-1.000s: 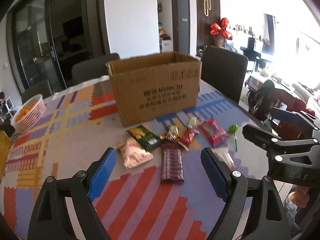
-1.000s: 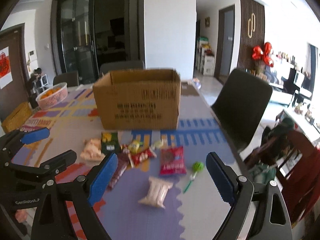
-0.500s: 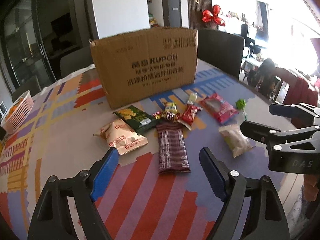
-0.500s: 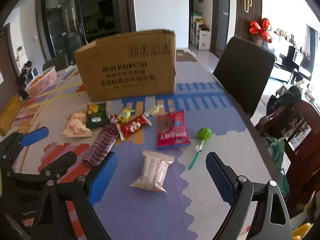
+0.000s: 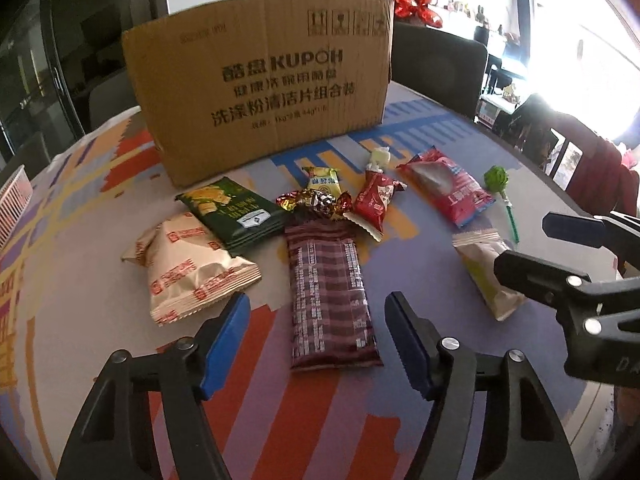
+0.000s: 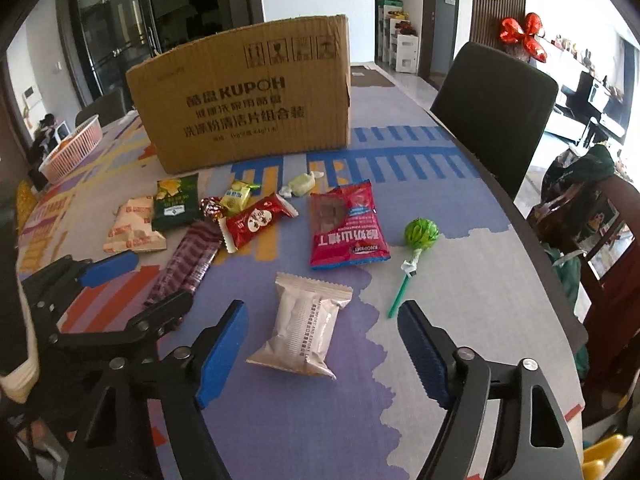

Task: Organize snacks
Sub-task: 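Grasp the striped brown bar with the left tool while the right tool grasps the white pastry, then lift both snacks over the box and open both tools to drop them inside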

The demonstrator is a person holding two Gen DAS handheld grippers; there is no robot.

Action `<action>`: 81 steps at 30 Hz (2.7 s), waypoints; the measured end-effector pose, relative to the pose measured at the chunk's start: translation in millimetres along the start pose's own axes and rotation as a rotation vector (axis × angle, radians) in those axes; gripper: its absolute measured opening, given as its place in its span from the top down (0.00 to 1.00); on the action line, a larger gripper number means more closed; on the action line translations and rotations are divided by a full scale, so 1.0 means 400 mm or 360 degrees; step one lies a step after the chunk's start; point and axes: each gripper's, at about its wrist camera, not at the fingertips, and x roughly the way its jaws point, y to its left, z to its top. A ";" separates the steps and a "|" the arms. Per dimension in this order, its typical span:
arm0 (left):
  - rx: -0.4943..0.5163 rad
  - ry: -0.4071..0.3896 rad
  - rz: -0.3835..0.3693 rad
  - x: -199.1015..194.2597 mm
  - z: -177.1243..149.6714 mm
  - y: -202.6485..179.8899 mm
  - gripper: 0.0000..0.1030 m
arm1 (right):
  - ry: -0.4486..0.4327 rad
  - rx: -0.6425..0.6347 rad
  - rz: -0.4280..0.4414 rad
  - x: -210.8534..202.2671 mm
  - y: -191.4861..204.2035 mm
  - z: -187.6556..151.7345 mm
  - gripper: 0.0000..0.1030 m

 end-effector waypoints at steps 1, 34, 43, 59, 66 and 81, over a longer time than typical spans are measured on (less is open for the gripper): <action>0.0007 0.0004 0.0004 0.005 0.002 -0.002 0.34 | 0.0007 0.0001 0.0003 0.005 0.000 0.000 0.27; -0.0193 0.0123 0.0014 0.027 0.026 0.000 0.64 | 0.0138 0.0038 0.0121 0.076 -0.007 -0.002 0.65; -0.0257 0.0114 0.0040 -0.010 0.033 -0.002 0.64 | 0.0109 -0.0026 0.0176 0.053 -0.002 0.013 0.67; -0.0368 -0.0060 0.0086 -0.164 0.113 0.017 0.64 | -0.0039 -0.0064 0.0304 -0.041 -0.006 0.104 0.67; -0.0321 -0.0174 0.0118 -0.224 0.184 0.023 0.64 | -0.0170 -0.0074 0.0332 -0.102 -0.005 0.173 0.67; -0.0262 -0.0340 0.0163 -0.277 0.345 0.070 0.64 | -0.0365 -0.0092 0.0325 -0.166 0.005 0.335 0.67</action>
